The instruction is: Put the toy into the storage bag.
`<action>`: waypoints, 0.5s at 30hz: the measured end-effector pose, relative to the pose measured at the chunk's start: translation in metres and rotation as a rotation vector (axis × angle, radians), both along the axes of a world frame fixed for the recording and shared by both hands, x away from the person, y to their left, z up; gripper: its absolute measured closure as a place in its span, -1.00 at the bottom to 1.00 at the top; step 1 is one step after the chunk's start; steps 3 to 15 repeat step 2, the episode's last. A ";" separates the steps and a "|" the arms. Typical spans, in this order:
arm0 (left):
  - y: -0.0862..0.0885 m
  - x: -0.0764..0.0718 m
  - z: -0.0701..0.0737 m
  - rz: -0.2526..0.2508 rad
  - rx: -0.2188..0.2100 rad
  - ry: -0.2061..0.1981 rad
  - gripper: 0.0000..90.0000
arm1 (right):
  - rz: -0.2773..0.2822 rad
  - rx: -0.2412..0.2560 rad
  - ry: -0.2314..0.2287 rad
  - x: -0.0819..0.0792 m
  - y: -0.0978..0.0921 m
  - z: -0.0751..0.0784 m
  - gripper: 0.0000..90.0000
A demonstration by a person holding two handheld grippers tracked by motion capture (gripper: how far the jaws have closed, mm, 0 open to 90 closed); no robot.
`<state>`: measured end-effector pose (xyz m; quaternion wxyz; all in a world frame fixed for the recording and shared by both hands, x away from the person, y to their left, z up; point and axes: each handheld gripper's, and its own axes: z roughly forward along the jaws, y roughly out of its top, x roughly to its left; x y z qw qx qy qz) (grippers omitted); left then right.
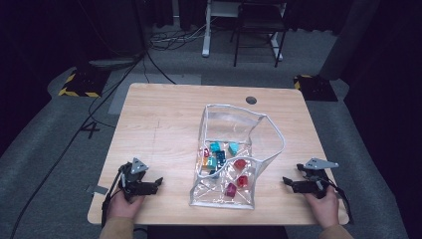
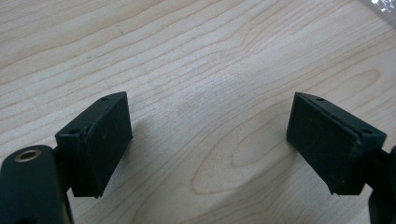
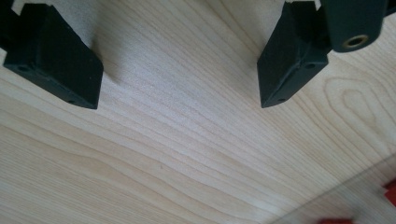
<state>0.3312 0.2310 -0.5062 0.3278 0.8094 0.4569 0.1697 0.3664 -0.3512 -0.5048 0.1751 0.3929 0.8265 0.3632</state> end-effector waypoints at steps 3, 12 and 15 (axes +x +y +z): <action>0.000 0.000 0.000 0.001 -0.001 0.000 -0.68 | 0.005 -0.002 0.003 0.000 0.000 0.000 -0.72; 0.000 0.000 0.000 0.001 -0.001 0.000 -0.68 | 0.005 -0.002 0.003 0.000 0.000 0.000 -0.72; 0.000 0.000 0.000 0.001 -0.001 0.000 -0.68 | 0.005 -0.002 0.003 0.000 0.000 0.000 -0.72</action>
